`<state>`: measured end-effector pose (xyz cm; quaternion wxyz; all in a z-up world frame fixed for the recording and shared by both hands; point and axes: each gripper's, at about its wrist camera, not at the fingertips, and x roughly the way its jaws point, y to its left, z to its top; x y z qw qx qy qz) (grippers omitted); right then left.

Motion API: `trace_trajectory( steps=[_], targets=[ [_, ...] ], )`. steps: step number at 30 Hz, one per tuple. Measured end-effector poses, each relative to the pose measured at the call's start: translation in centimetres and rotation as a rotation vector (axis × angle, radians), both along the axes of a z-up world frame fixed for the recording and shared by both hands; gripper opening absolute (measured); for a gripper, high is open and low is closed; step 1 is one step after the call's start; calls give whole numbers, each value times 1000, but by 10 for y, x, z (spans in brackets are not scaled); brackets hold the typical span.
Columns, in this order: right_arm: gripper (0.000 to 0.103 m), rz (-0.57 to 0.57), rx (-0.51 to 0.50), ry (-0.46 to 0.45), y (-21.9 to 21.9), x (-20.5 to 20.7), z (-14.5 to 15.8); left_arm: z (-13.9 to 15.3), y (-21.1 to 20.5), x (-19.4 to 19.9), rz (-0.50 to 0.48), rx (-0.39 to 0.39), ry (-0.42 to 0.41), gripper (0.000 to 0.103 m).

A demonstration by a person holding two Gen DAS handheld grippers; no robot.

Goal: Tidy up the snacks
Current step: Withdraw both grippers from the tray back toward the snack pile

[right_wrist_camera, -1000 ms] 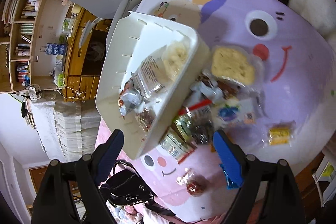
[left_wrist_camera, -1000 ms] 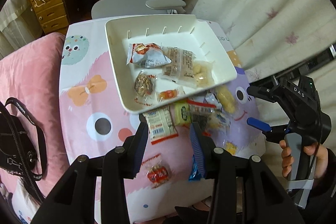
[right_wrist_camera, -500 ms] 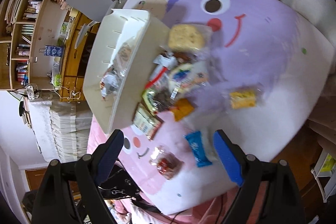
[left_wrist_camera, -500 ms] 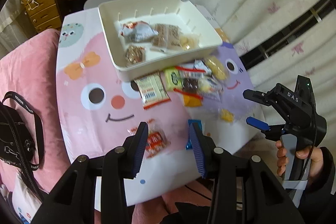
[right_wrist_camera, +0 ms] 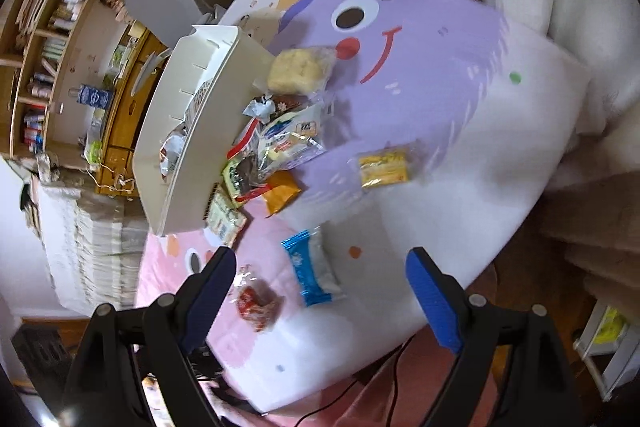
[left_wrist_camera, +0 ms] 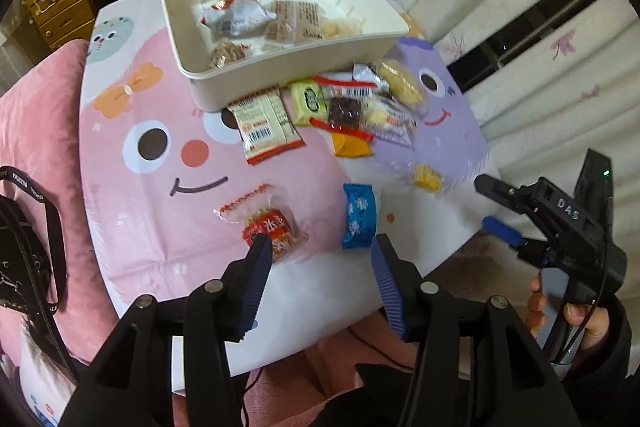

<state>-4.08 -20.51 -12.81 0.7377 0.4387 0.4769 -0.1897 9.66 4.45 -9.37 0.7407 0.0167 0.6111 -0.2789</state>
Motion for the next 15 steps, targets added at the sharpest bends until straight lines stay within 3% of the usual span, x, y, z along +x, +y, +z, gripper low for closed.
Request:
trace_trajectory(
  steps=[4,10,15],
  targets=[
    [88,18,-83,3,-2,-4,-1,-15,-12,-3,-25,15,19,54],
    [88,10,-89,56,-18,-9,-21,-38,-36,-5,-44,61,48,65],
    [88,95,-153,101,-32,-6,-34,-60,-58,-5,-26,104,66,67]
  ],
)
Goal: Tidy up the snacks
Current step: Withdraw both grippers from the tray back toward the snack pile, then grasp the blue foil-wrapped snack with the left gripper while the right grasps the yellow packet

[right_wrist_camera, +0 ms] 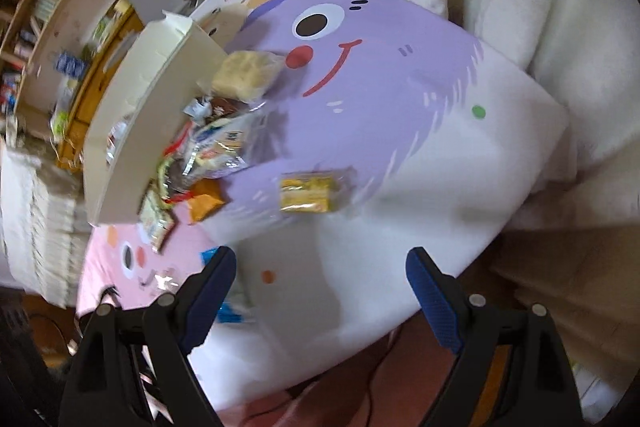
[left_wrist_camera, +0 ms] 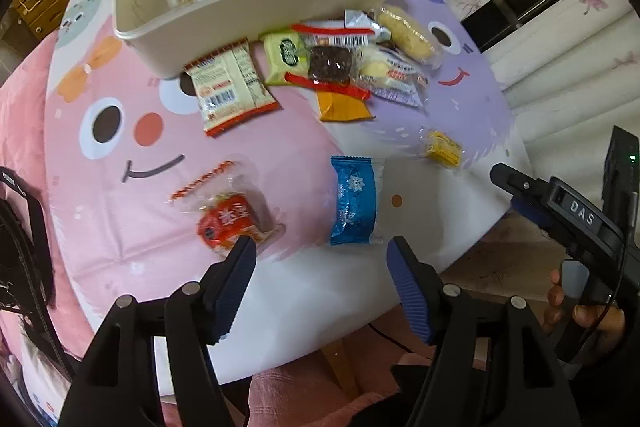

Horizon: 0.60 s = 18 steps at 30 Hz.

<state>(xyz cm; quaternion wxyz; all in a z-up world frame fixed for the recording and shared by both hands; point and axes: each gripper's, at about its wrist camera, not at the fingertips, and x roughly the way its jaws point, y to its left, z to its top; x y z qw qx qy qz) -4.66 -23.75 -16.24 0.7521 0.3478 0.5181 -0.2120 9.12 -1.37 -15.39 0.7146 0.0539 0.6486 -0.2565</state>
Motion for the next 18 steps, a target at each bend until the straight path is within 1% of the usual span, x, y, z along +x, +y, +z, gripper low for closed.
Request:
trace_trajectory(
  steps=[3,7,11,18],
  targets=[
    [88,80,-60,10,-7,4,-5,-12,-10,2,47,43,10,73],
    [88,200,-100,-12,-15,15,-10,-28,-27,5,86,80,34,73],
    [88,342,-155,-35,-16,29,-11,-38,-40,6,119,111,32,73],
    [88,634,-272,-74,-9,49,-14,-53,-54,9,222,106,23,73]
  ],
)
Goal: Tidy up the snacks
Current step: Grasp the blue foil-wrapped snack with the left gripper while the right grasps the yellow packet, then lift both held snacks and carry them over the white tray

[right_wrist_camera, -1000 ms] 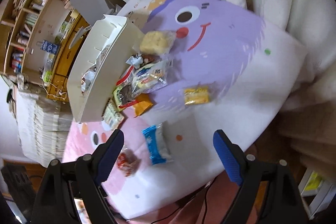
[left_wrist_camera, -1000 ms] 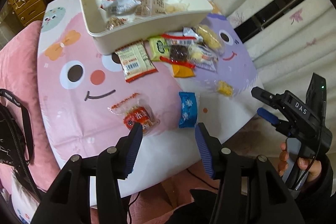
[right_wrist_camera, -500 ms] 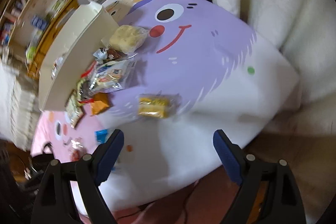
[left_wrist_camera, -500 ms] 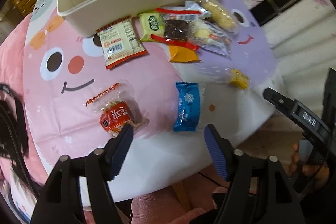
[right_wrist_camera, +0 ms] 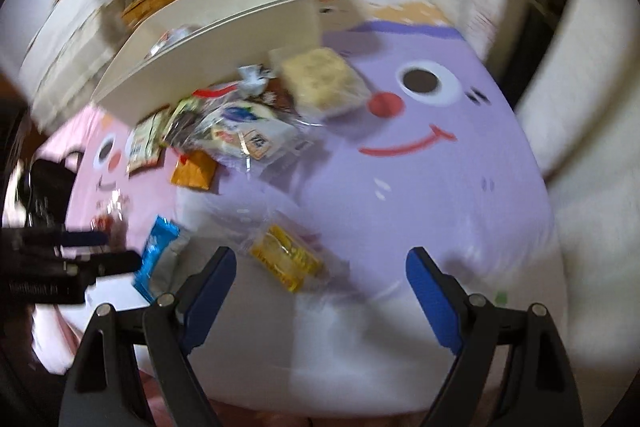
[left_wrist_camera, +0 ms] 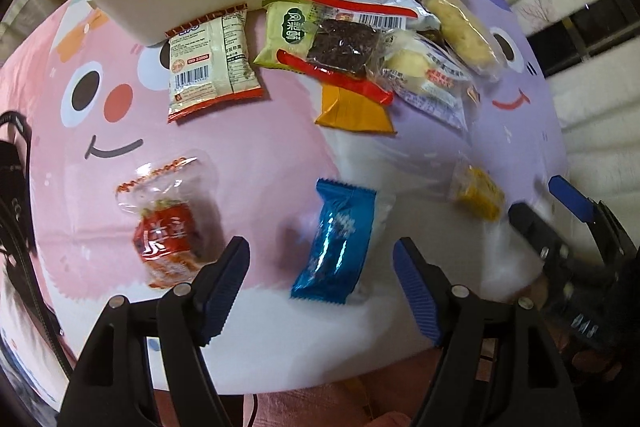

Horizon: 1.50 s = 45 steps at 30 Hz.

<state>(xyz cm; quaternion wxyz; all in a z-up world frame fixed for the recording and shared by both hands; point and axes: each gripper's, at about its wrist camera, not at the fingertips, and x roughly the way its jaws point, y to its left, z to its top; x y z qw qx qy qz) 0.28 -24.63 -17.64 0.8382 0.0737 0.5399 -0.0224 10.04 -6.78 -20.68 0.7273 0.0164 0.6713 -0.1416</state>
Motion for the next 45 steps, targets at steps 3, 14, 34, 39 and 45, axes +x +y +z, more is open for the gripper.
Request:
trace_trajectory(
  steps=[3,14,34,39,45],
  targets=[
    [88,127,-70,-19,7,4,-2,-7,-7,-1,25,-6,-17,73],
    [83,502,-203,-72,32,2,-23,-17,-17,-7,90,33,-101,73],
    [30,649,-136,-45,33,-1,-36,-37,-20,-25,173,79,-114,43],
    [30,654,-114,-21,30,1,-35,-35,-12,-23,187,39,-98,30],
    [29,650,-107,2,28,4,-33,-31,-11,-29,177,13,-90,29]
  ],
)
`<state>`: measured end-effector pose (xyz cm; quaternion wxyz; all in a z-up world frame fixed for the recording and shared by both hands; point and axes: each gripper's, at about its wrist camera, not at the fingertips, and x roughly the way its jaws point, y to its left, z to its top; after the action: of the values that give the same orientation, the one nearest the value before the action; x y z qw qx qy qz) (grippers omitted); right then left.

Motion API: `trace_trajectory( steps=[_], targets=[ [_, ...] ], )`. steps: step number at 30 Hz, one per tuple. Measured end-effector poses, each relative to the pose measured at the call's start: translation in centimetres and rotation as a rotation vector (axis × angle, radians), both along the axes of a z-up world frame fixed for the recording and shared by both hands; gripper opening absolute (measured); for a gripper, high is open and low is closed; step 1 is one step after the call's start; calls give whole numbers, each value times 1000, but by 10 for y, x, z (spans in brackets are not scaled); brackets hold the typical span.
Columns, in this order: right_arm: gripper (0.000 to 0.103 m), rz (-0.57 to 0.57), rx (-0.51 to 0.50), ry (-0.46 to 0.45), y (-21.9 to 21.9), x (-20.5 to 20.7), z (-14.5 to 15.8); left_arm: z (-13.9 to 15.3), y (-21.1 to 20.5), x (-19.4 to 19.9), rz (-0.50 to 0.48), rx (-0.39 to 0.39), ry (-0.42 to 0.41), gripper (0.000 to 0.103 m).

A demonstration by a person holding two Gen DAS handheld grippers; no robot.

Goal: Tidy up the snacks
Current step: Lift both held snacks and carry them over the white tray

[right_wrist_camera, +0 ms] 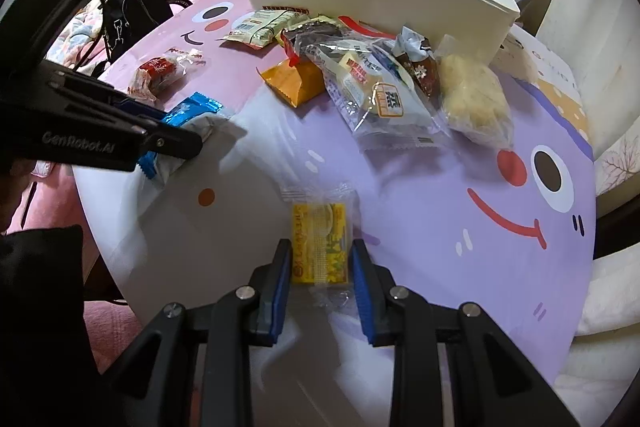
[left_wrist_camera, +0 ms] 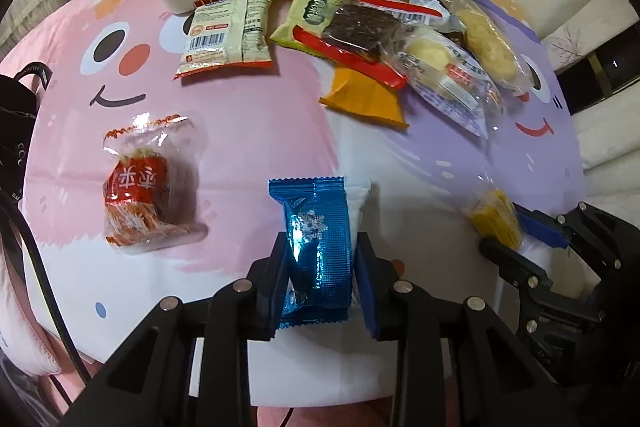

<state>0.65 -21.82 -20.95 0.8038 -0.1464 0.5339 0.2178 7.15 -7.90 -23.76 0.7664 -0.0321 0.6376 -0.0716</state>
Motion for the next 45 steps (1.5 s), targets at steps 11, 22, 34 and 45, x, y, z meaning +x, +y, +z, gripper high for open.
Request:
trace_trajectory(
  steps=[11,22,34,45],
  targets=[
    [29,-4,24,34,2,6,9,27,-8,3,0,2,-80,29],
    [29,25,56,-70,12,22,49,85,3,26,-4,-26,-162,29],
    [29,35,109,-195,39,64,103,156,28,76,-15,-23,-263,29],
    [29,-44,119,-289,66,131,146,185,58,140,-64,-39,-289,29]
  ],
)
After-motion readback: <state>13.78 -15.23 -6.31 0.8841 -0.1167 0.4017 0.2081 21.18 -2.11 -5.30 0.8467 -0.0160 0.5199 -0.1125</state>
